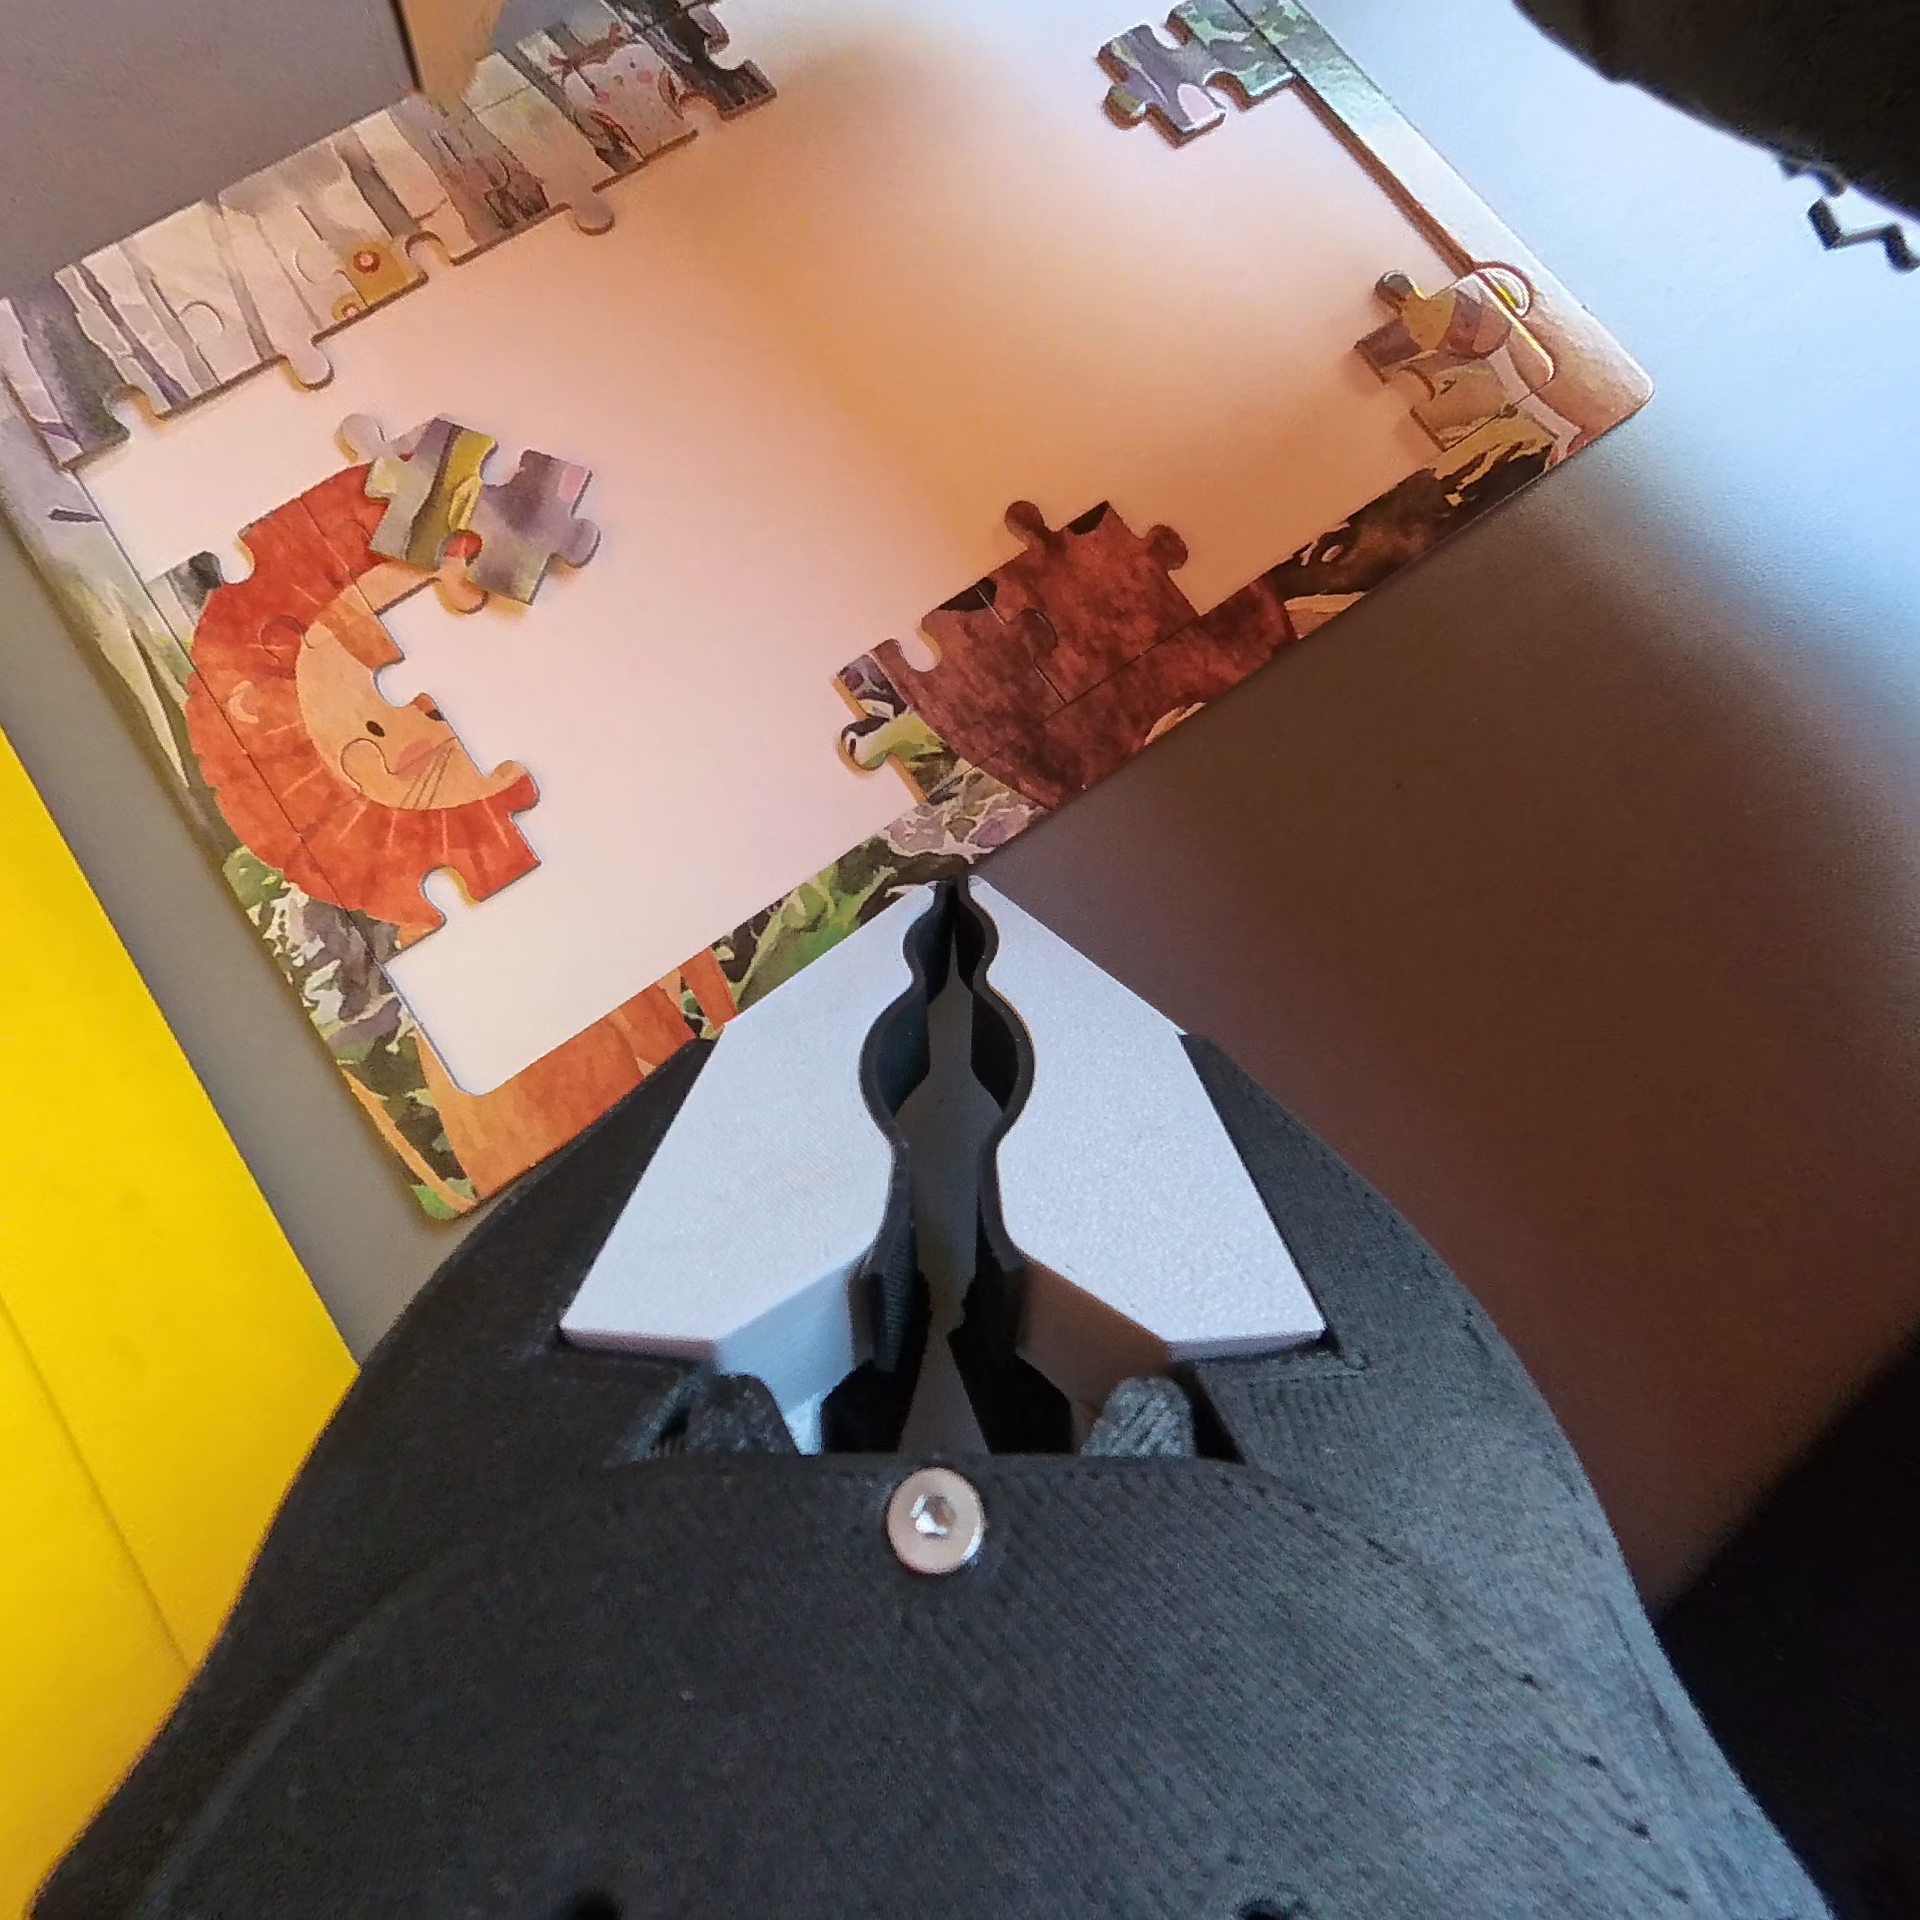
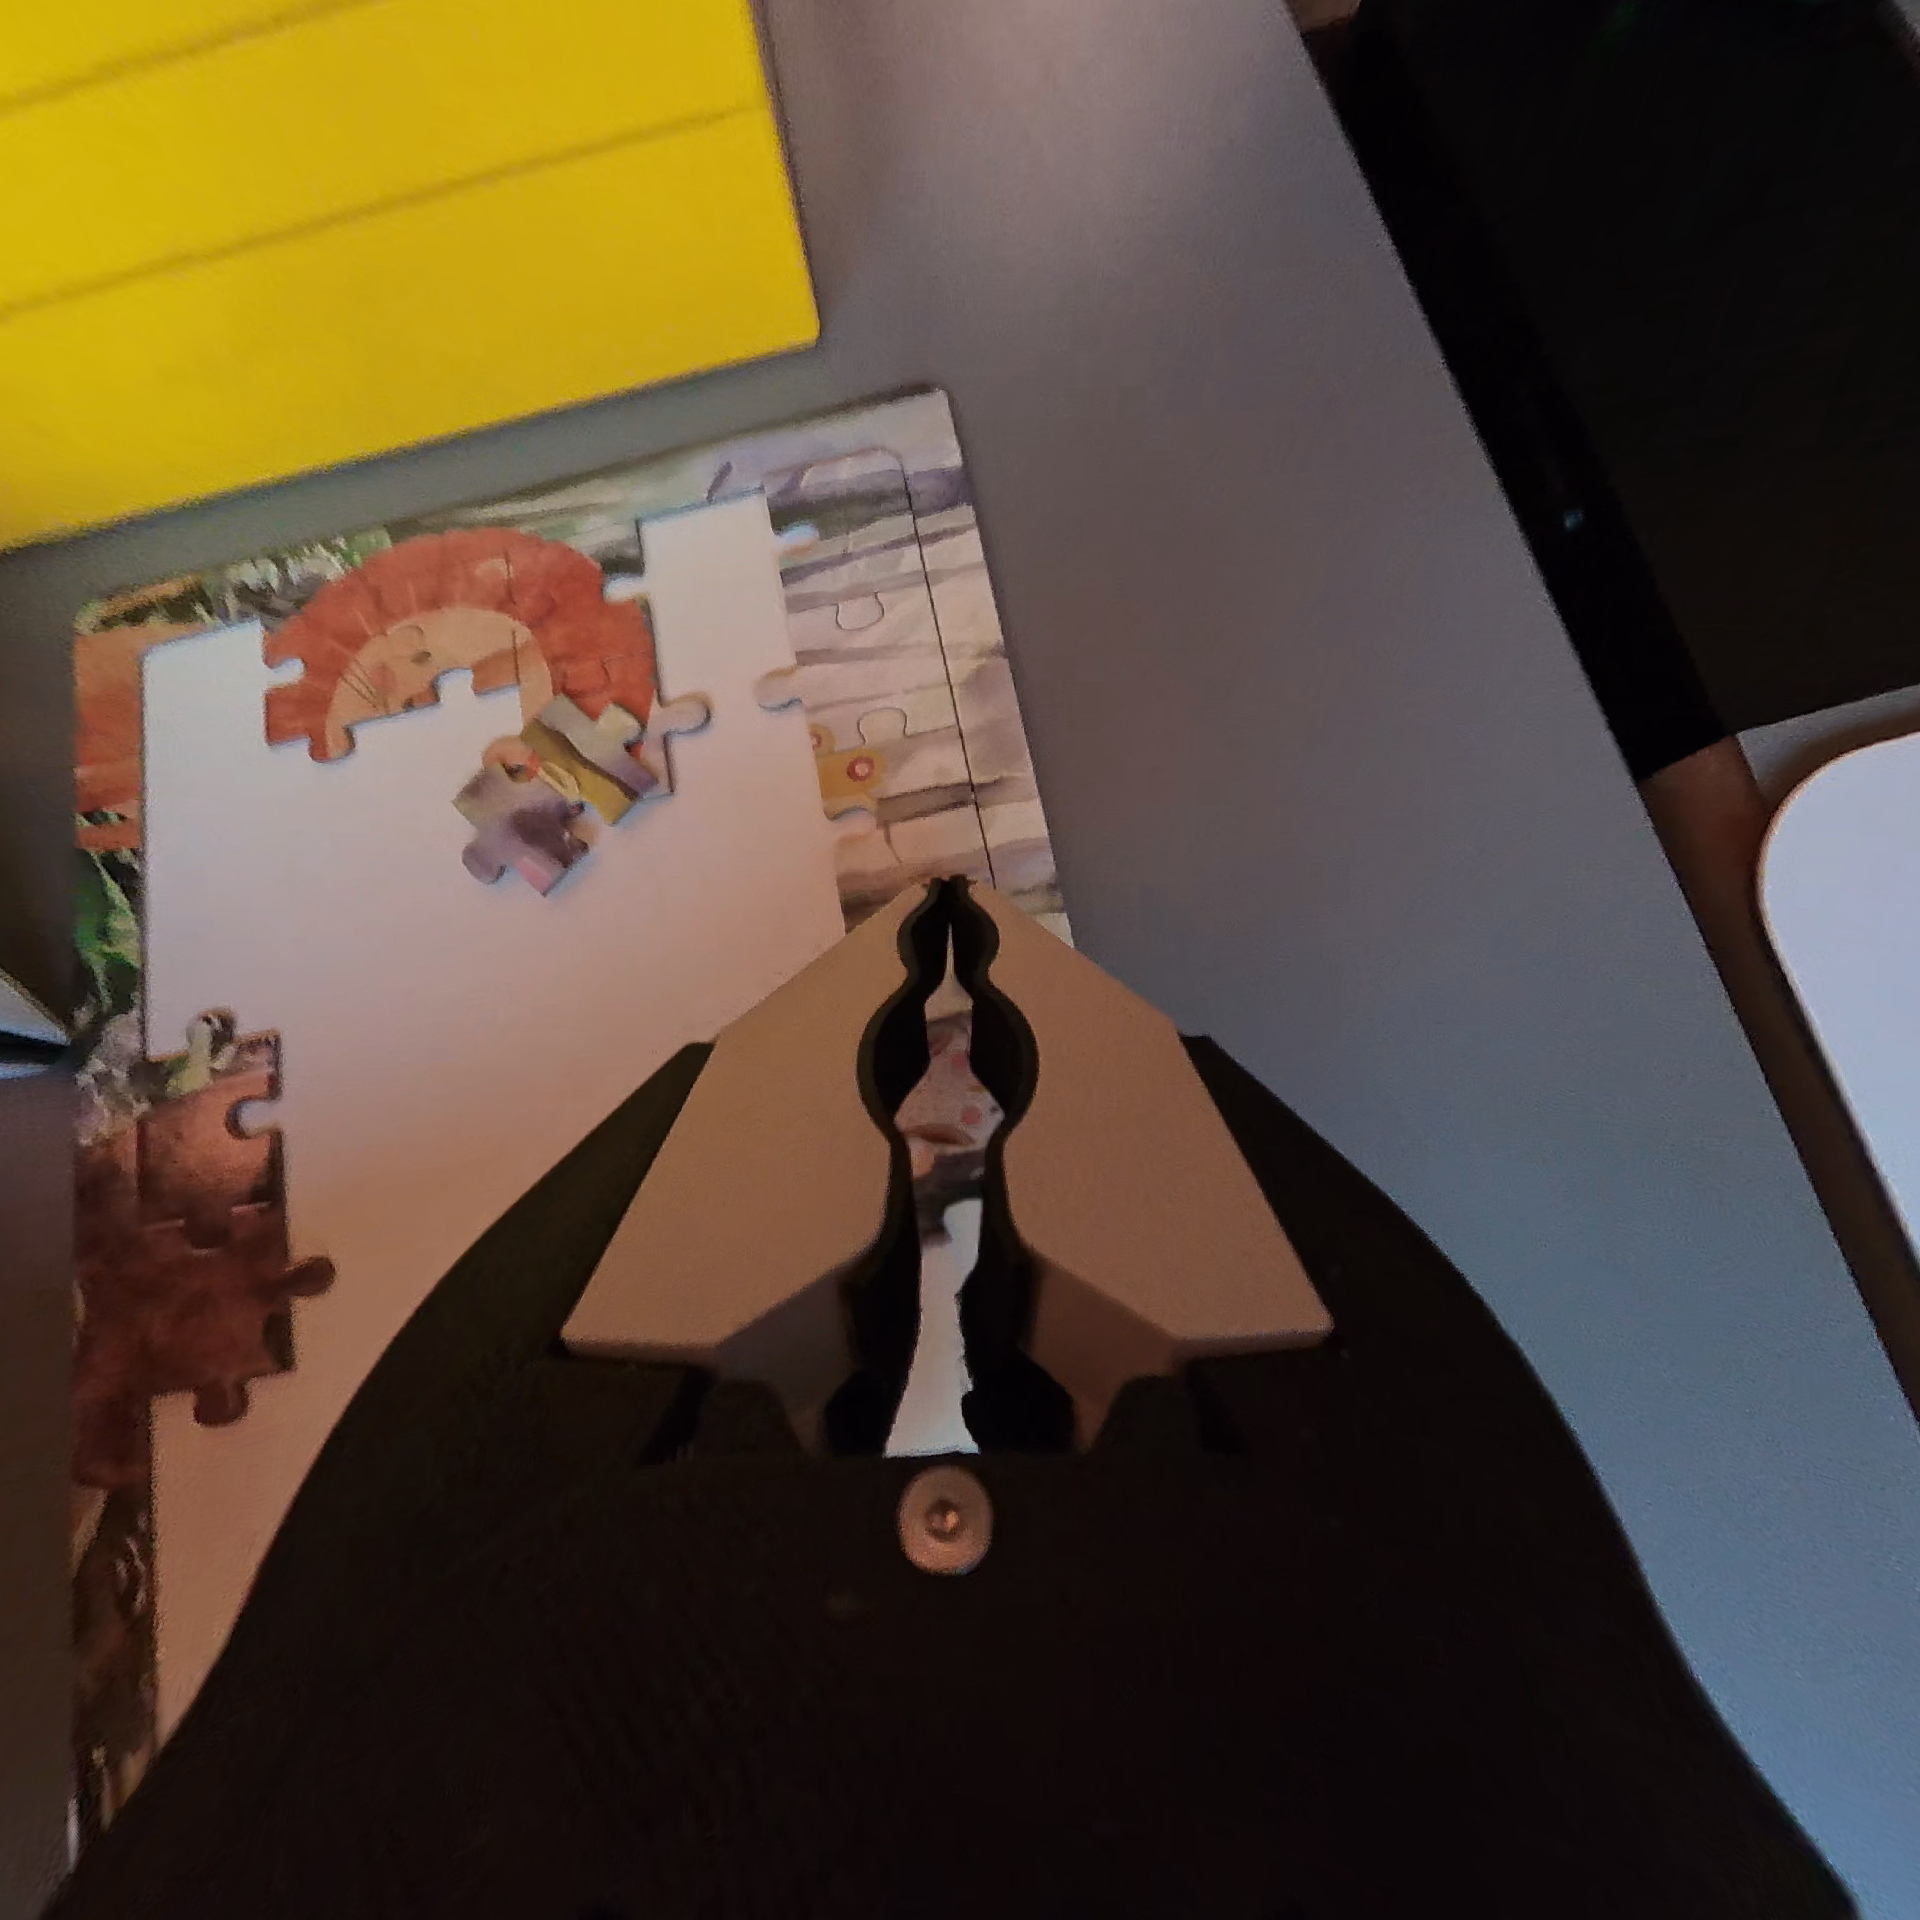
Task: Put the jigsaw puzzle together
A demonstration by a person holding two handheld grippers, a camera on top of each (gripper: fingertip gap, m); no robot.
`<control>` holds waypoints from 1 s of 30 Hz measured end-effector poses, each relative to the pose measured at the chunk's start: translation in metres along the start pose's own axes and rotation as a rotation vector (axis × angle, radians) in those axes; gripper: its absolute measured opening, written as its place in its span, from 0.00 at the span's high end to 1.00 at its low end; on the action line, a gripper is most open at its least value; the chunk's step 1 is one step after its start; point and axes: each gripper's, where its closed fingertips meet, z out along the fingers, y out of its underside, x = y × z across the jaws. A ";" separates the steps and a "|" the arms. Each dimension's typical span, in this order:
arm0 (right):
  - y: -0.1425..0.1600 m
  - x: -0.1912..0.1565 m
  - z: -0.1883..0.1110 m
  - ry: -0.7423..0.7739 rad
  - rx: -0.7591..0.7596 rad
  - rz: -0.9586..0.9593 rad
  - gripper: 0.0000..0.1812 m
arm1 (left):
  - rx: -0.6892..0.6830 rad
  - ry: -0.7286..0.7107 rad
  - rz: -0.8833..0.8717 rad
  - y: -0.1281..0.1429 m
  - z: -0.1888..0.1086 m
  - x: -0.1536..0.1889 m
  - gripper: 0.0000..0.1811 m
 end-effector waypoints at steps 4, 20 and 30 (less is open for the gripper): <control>0.007 -0.002 0.003 0.005 -0.043 -0.037 1.00 | -0.001 -0.001 0.002 -0.001 0.000 0.001 1.00; -0.013 -0.008 0.008 0.024 -0.011 -0.093 1.00 | 0.001 0.006 -0.004 0.003 -0.007 0.011 1.00; -0.036 -0.012 0.020 0.043 0.011 -0.118 1.00 | 0.000 0.006 0.002 0.004 -0.008 0.014 1.00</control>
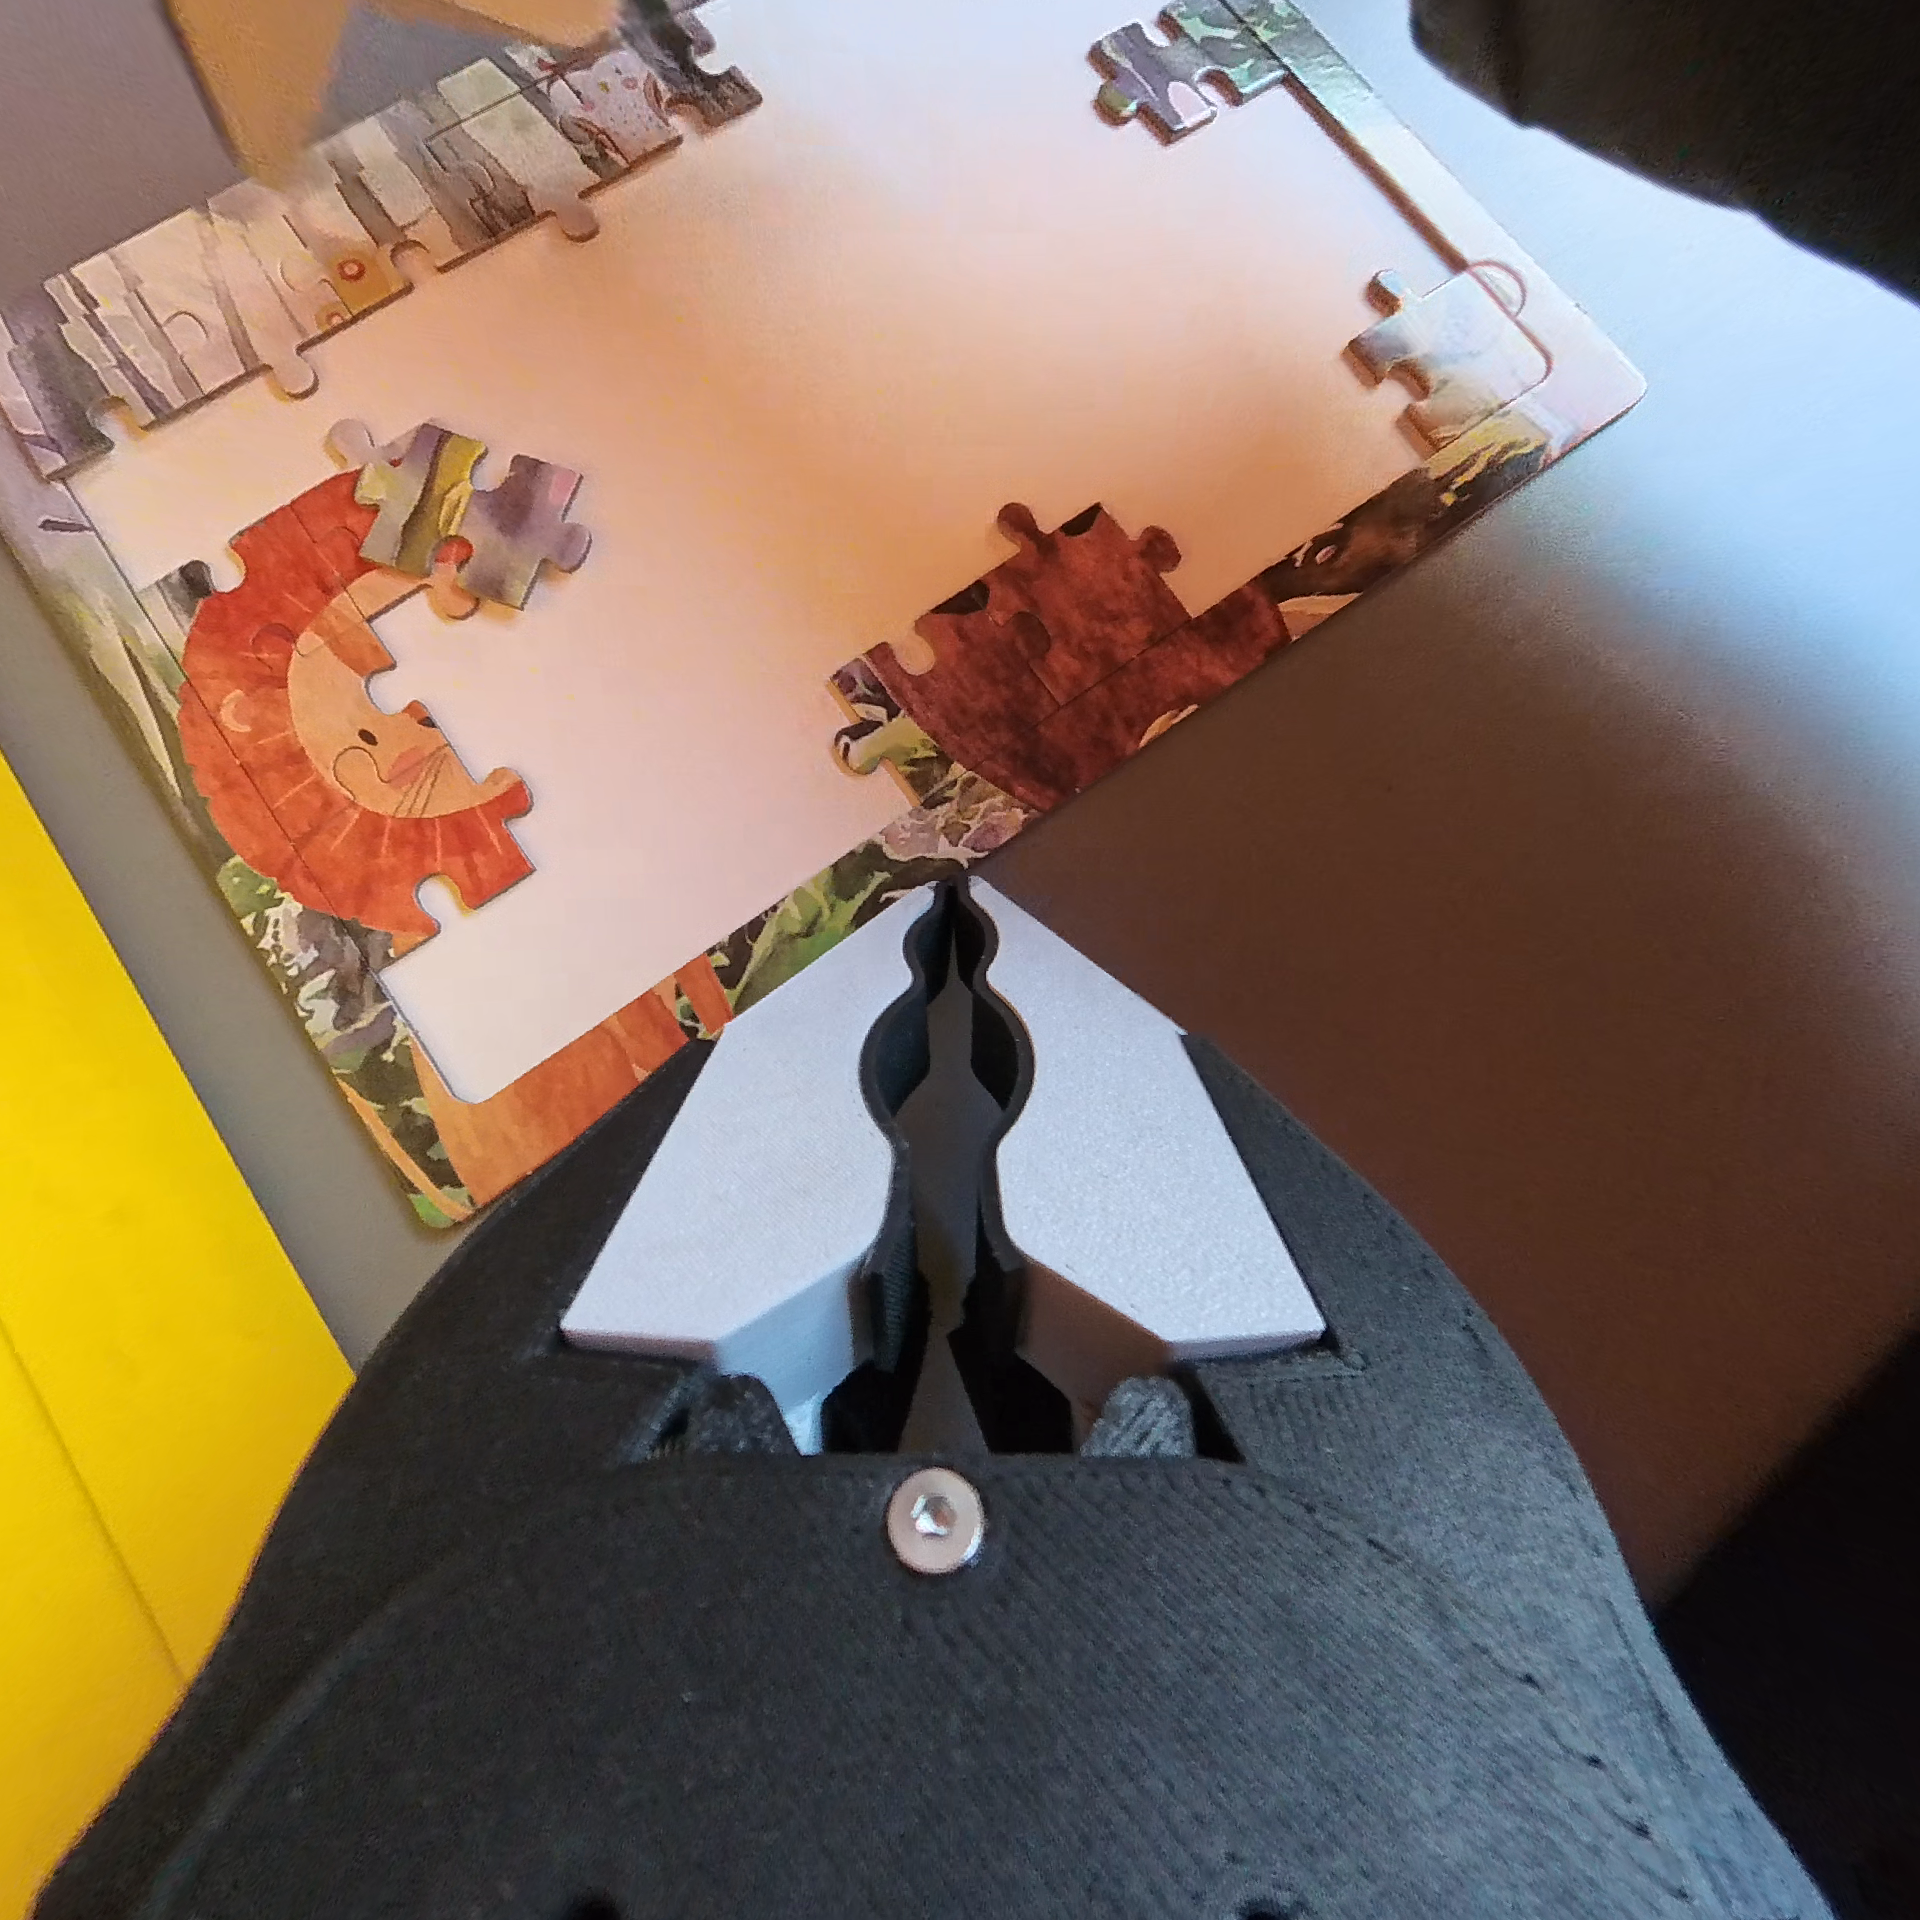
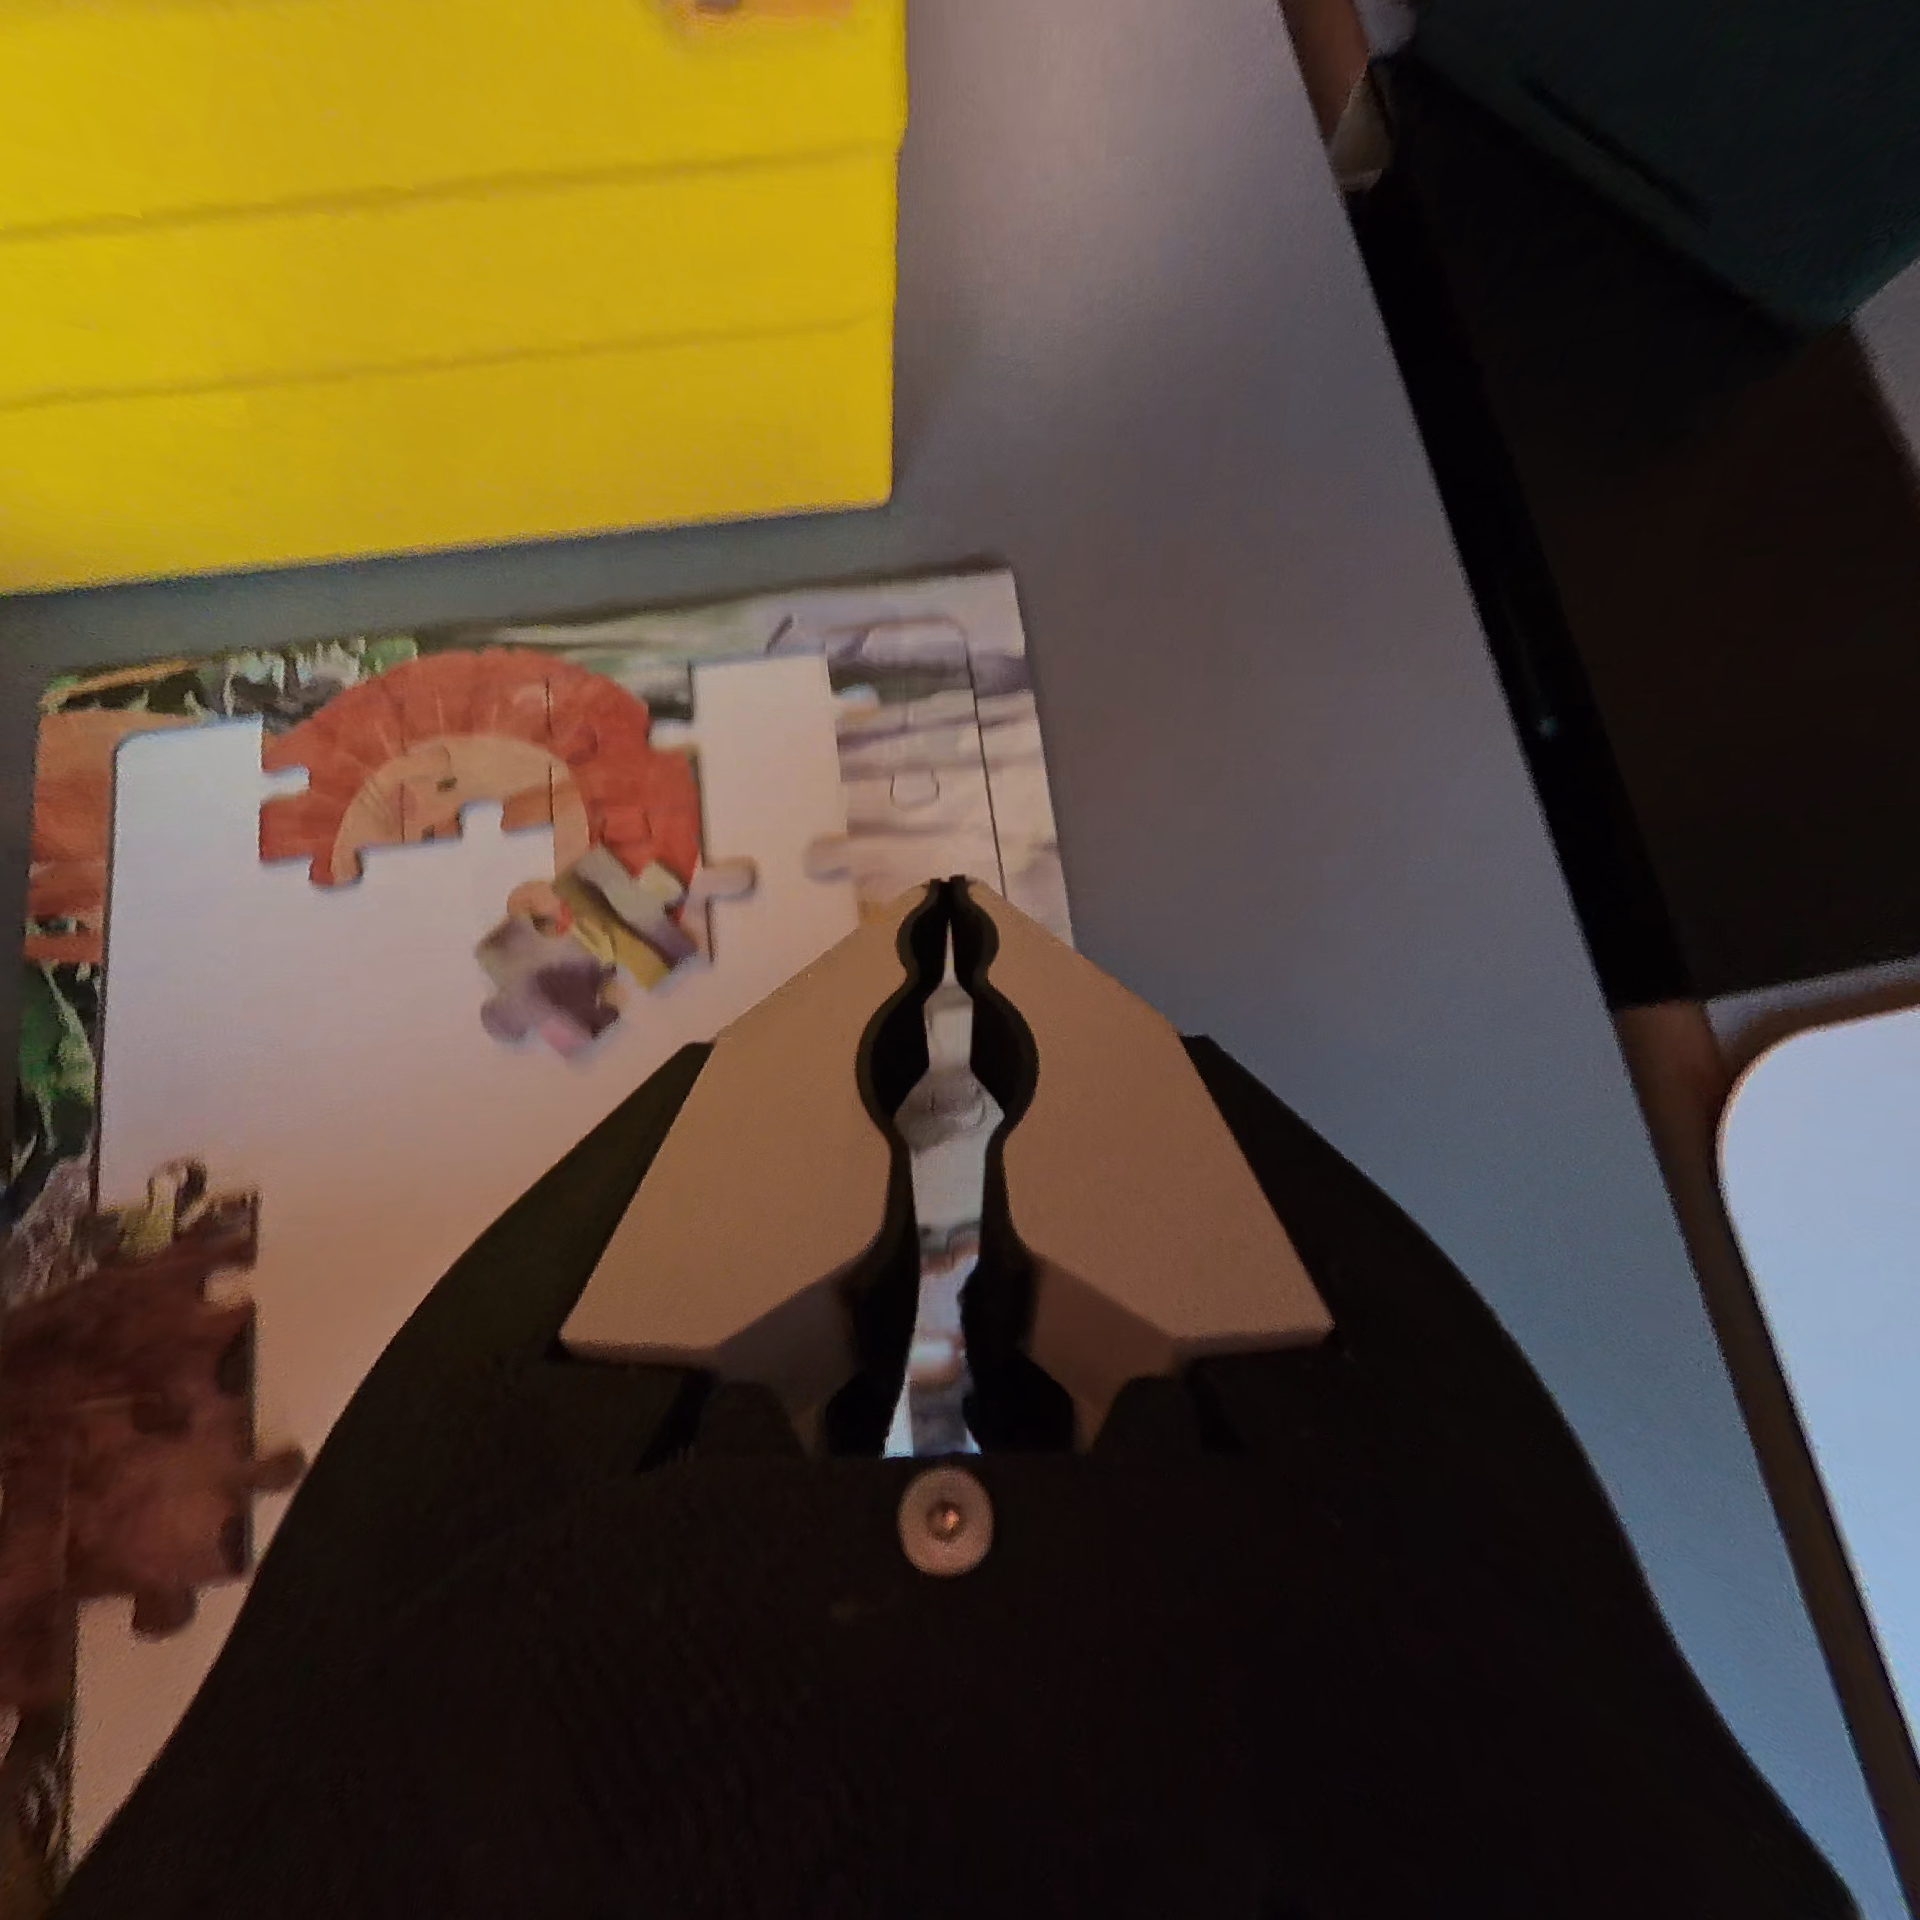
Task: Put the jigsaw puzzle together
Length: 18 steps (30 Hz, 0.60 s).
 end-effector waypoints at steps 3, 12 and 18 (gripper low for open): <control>-0.020 -0.001 0.012 0.006 0.019 0.004 0.99 | 0.003 0.002 0.001 0.000 0.000 0.000 1.00; -0.042 -0.002 0.046 -0.022 0.031 0.070 0.97 | 0.006 0.007 0.002 0.000 -0.001 0.001 1.00; -0.043 -0.007 0.057 -0.029 0.015 0.034 0.98 | 0.004 0.007 0.004 0.001 -0.002 0.001 1.00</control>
